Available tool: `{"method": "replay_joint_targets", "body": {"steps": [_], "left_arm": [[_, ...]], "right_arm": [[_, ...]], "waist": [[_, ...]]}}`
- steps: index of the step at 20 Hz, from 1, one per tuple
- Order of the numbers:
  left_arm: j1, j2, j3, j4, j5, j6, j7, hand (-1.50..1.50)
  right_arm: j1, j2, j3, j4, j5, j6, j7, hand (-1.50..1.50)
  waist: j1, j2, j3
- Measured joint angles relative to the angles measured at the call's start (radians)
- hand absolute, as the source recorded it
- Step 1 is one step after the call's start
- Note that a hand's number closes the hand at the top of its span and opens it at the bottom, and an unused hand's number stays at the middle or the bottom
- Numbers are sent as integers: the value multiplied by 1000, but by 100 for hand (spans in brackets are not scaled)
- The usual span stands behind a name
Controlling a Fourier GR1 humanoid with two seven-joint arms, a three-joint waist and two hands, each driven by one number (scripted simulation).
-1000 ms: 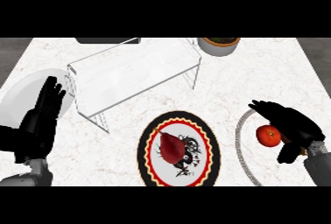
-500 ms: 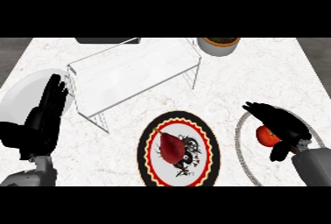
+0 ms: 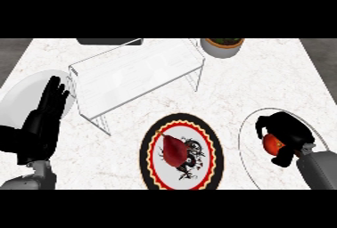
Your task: Pick the tomato from the placemat and place it in the tiered shelf
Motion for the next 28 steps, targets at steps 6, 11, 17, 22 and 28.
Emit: {"method": "replay_joint_targets", "body": {"steps": [6,11,17,22,28], "left_arm": [[-5,10,20,27,10,-16,-16,0],[-11,1,4,35,-1,-14,-21,0],[-29,4,10,50,0,-16,-26,0],[-25,-4,3,48,-8,-10,-30,0],[-21,-7,4,52,-14,-4,-29,0]], "right_arm": [[13,140,92,-117,99,10,141,150],[18,333,281,-212,140,63,386,150],[40,439,506,-346,-54,46,678,150],[14,465,608,-544,-211,-64,892,150],[-125,473,640,-754,-259,-181,1198,150]], "waist": [[-3,-5,-9],[11,-9,-13],[20,1,3],[16,1,7],[9,0,7]]}}
